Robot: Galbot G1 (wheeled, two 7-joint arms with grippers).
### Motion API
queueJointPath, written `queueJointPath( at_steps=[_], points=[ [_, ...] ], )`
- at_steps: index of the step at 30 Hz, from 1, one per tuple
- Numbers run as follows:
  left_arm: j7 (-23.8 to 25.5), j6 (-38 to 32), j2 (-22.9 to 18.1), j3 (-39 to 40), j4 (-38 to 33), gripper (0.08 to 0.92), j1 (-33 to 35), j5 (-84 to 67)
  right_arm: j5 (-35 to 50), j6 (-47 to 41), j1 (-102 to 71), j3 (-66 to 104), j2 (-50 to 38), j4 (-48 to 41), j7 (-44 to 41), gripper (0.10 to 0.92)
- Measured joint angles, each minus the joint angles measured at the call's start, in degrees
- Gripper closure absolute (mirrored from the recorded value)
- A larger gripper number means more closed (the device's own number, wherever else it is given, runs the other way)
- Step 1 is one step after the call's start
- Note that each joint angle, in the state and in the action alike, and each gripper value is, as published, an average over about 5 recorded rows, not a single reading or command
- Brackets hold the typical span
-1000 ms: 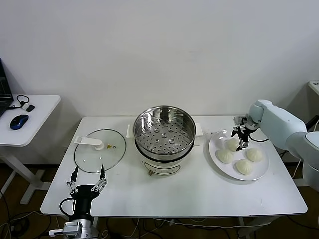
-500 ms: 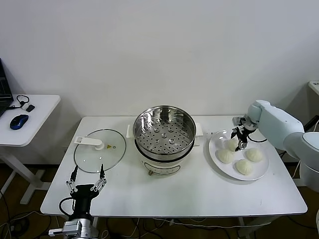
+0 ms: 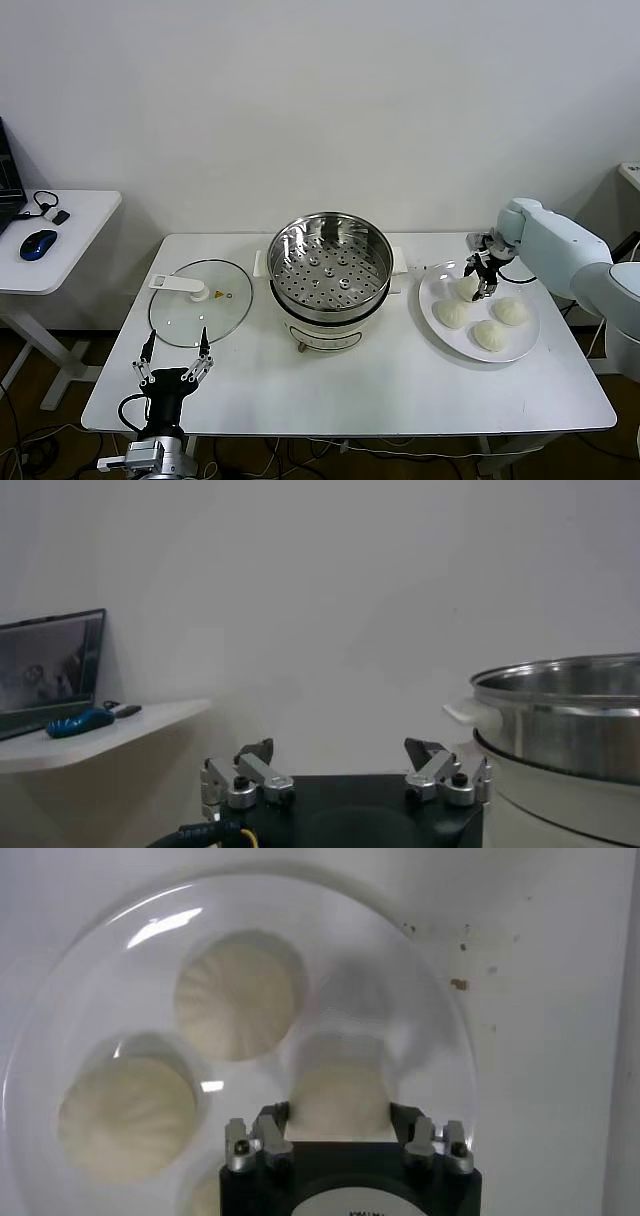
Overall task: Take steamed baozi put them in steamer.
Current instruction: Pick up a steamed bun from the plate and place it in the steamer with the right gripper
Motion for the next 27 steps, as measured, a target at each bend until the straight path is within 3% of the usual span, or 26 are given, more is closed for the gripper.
queueJointPath(
  at_steps=[10,27],
  points=[
    [0.0,0.1,0.0,0.0,0.0,0.177,-0.1,0.0,-0.2,-0.7,3.0,-2.7,-2.5,5.1,0.0,0.355],
    [0.3,1.0,0.0,0.1,-0.4,0.177,-1.0,0.0,1.8,0.1,20.9,-13.1,-7.3,28.2,1.4,0.357]
  ],
)
